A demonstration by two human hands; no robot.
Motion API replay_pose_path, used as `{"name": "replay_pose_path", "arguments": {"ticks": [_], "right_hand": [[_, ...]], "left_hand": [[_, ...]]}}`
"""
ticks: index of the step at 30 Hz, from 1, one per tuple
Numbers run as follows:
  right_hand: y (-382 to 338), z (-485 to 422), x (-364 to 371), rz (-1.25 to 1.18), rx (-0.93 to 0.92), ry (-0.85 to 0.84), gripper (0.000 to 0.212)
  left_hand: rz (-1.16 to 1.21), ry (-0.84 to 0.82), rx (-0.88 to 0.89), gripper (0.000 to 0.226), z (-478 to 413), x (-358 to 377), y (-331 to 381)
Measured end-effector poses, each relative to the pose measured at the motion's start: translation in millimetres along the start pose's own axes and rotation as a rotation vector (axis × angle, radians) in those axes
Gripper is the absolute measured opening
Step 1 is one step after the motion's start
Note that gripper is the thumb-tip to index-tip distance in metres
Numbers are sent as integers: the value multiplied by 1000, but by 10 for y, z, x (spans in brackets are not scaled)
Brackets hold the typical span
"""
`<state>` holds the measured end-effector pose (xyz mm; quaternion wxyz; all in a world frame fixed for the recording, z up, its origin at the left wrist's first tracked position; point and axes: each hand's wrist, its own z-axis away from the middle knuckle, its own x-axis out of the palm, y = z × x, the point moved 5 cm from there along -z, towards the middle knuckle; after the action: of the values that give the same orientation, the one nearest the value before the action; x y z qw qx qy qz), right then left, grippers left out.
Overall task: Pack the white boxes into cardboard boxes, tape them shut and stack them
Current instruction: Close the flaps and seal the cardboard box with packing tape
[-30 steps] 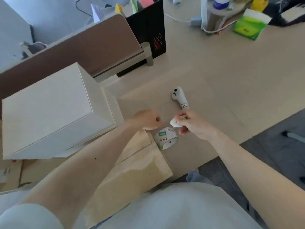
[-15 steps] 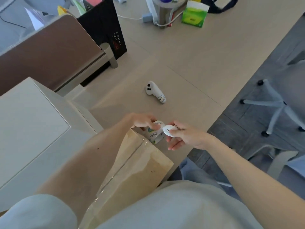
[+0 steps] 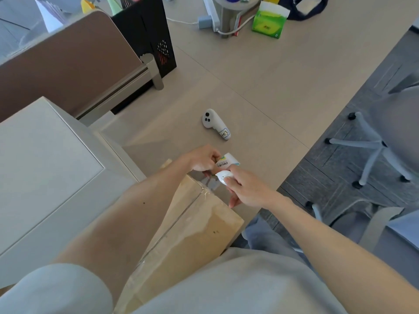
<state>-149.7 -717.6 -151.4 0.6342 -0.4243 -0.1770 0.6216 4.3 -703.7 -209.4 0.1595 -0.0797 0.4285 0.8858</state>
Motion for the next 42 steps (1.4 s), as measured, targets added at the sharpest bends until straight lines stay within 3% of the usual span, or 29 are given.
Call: {"name": "replay_pose_path", "arguments": {"ticks": [5,11,17,22,37,39,42], "right_hand": [[-118,-21,152,337,-124,135,20],[-147,-81,215,425,-129,273,22],[-198,-140,255,474,-92,279,21],[-275,-156,306,538,-109,276,16],[-186,-59,270,740,-142,204,14],[-64,28,275,766,-155,151,20],[142,151,258,722,-130,86,15]], "left_hand": [[17,14,6,30,21,-20,16],[-28,32,37,28,44,-42,26],[-73,71,32,21,61,-55,38],[-96,100,37,37,56,-68,41],[-5,36,89,25,57,-33,38],[32,79,96,16,25,-66,15],[86,154,85,22,-23,-114,-29]]}}
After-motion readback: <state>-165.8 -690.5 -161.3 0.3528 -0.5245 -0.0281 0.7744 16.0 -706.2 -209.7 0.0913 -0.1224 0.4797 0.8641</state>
